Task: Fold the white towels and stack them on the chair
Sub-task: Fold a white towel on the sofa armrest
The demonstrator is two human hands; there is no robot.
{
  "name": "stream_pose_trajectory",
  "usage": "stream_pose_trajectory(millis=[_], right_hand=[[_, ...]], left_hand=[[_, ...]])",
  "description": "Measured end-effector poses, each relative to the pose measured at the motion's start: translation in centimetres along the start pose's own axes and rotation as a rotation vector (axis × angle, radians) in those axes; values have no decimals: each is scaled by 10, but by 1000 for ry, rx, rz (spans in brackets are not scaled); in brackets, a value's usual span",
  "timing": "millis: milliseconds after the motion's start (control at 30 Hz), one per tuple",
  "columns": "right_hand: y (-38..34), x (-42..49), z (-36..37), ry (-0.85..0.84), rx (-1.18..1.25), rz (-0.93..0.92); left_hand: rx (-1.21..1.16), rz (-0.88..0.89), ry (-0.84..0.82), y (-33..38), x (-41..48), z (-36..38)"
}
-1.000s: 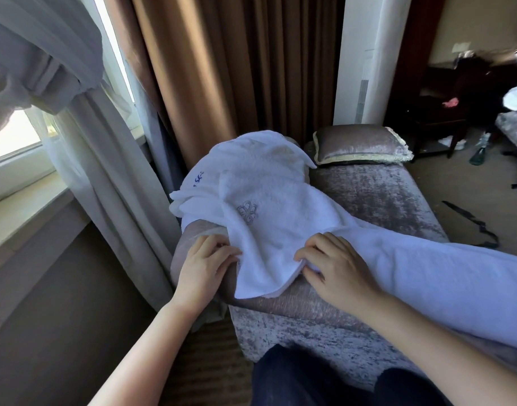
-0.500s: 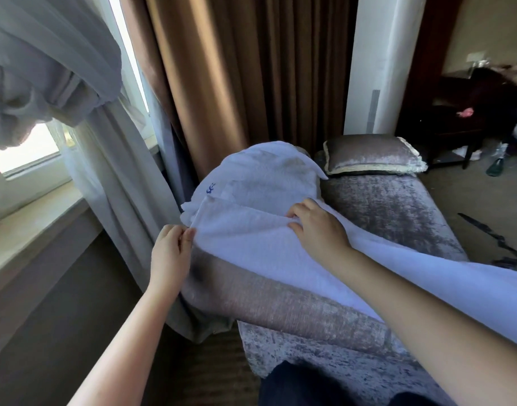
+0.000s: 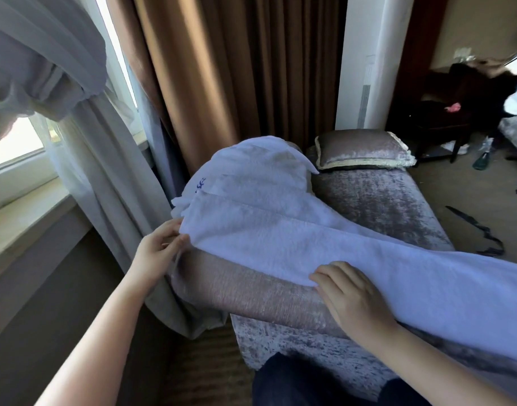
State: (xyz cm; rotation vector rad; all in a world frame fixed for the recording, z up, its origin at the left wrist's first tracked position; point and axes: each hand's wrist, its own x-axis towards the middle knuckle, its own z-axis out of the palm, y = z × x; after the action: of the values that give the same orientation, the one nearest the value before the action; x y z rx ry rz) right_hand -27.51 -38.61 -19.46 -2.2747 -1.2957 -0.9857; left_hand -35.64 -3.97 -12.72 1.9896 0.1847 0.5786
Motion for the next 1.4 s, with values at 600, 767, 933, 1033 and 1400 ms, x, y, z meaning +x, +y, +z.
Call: stream_pose_trajectory(millis=[600, 767, 933, 1033, 1400], right_hand=[[14, 59, -18, -252, -96, 366], [33, 69, -10, -345, 33, 533], [47, 70, -2, -419, -3, 531], [43, 63, -5, -233, -72, 449], [1, 31, 17, -450, -126, 148]], left_hand=[[535, -19, 202, -14, 11, 6], [474, -35, 316, -12, 10, 11], [533, -93, 213, -18, 16, 19], [432, -162, 166, -15, 23, 20], [158, -237, 48, 4, 44, 13]])
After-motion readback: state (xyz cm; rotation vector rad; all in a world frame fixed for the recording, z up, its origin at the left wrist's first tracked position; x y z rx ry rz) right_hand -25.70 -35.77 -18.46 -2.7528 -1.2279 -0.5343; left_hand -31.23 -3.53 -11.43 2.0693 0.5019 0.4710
